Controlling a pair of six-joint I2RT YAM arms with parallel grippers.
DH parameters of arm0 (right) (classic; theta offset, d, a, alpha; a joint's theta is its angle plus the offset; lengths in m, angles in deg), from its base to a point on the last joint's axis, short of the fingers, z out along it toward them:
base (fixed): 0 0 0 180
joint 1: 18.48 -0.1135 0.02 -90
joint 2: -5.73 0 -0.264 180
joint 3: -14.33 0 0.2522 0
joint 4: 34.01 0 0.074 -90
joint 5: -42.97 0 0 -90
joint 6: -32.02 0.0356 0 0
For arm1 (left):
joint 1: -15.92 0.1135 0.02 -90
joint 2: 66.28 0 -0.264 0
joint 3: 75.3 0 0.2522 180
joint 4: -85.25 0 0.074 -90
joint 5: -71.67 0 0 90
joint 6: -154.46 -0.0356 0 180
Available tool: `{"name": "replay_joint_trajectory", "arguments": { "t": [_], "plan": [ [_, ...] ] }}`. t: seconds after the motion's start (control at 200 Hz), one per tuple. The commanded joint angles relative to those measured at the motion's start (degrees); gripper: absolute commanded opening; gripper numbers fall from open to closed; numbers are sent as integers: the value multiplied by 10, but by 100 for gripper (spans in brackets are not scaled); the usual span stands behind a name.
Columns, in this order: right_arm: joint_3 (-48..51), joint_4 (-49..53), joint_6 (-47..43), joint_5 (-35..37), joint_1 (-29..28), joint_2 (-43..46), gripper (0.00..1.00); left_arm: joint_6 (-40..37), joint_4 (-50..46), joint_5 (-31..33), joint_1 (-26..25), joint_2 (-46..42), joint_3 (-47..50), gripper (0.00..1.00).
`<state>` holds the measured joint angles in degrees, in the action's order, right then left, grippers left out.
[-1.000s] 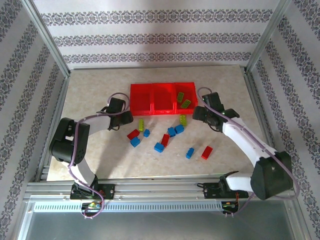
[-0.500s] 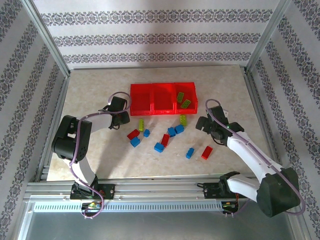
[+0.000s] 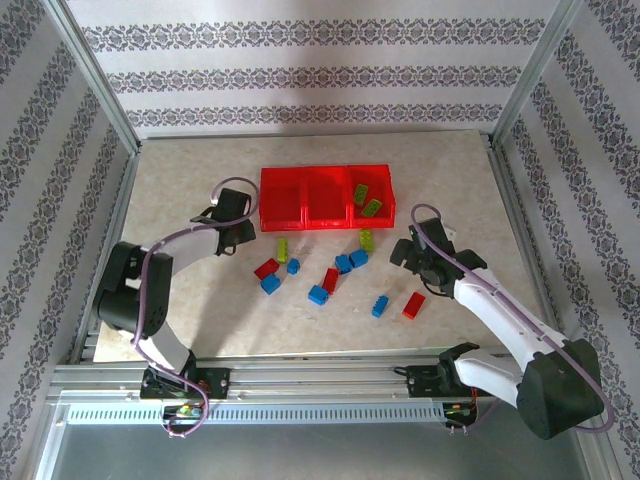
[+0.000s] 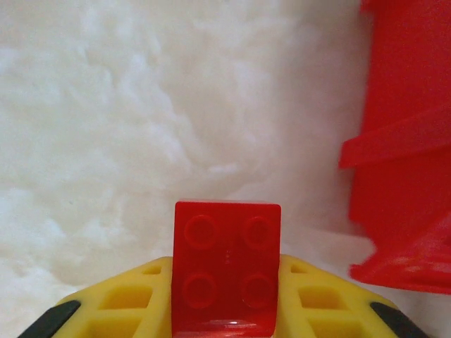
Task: Sort the legos into containers by color
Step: Pick up the lego from the center of the table, then place the lego in the container.
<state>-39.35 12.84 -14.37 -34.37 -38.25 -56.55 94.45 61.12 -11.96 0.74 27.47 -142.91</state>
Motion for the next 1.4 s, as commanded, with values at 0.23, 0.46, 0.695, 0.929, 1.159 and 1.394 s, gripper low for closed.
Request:
{"name": "replay_joint_trajectory", "arguments": {
  "t": [0.23,0.46,0.695,0.929,1.159,1.394],
  "plan": [
    [12,34,27,18,-7,-1,98,-14,-56,30,-52,-55,-59,13],
    [19,35,35,16,-7,0,98,-20,-77,63,-102,11,-144,14],
    [28,42,41,21,-7,10,98,-11,-106,85,-126,92,-217,16],
    [32,70,48,24,-7,18,98,-2,-119,97,-138,148,-257,16],
    [45,87,63,14,-10,22,98,8,-120,98,-142,178,-266,22],
    [49,101,72,6,-18,21,98,12,-115,97,-143,175,-264,40]
  ]
}}
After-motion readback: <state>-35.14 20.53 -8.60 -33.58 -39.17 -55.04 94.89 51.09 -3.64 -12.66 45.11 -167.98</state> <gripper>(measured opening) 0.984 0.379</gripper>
